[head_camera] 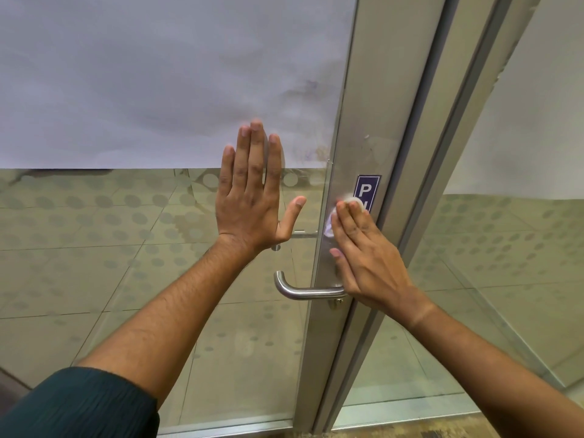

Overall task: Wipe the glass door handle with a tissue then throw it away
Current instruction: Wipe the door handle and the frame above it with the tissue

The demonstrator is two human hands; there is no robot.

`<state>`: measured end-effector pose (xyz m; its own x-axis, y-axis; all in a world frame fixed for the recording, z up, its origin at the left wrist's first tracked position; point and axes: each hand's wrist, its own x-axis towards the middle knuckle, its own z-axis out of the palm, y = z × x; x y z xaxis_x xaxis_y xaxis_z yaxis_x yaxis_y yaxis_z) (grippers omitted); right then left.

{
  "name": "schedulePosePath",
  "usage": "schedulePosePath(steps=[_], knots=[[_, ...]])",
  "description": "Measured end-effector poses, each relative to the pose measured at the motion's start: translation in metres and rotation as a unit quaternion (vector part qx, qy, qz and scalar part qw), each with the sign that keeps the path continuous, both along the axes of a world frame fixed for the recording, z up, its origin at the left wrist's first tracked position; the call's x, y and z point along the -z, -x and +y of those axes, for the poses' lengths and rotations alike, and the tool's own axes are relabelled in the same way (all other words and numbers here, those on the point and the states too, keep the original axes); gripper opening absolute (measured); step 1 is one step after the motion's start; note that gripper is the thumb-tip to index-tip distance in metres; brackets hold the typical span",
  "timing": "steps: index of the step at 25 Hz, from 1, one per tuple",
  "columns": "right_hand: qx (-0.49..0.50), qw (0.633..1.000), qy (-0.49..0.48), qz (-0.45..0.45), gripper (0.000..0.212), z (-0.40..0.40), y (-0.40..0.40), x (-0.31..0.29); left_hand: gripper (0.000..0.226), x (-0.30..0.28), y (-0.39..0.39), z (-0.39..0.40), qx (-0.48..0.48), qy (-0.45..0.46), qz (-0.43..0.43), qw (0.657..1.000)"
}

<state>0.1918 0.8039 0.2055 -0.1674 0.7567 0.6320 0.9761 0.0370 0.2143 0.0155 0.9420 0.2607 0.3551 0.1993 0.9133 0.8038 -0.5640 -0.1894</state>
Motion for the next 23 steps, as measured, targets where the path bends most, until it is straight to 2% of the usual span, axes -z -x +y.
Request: schedulePosePath(steps=[5, 7, 10, 16, 19, 23], knots=[[-0.036, 0.992, 0.080, -0.086, 0.059, -0.011, -0.012, 0.013, 0.091, 0.000, 0.001, 0.001, 0.001, 0.002, 0.004, 1.000], [-0.021, 0.994, 0.071, -0.085, 0.058, -0.017, -0.018, 0.011, 0.091, 0.000, 0.001, 0.001, -0.001, 0.004, 0.004, 1.000], [-0.010, 0.999, 0.001, -0.033, 0.061, -0.008, -0.014, -0.006, 0.092, 0.001, 0.000, 0.001, -0.001, 0.001, 0.002, 1.000], [0.006, 0.998, -0.061, 0.026, 0.068, 0.013, 0.008, -0.038, 0.092, 0.001, 0.000, -0.001, 0.007, 0.004, -0.001, 1.000], [0.037, 0.988, -0.100, 0.111, 0.074, 0.016, 0.025, -0.038, 0.092, 0.000, 0.001, -0.001, 0.006, 0.006, -0.004, 1.000], [0.063, 0.956, -0.158, 0.239, 0.078, 0.033, 0.049, -0.043, 0.094, 0.001, -0.001, -0.001, 0.005, 0.006, -0.007, 1.000]])
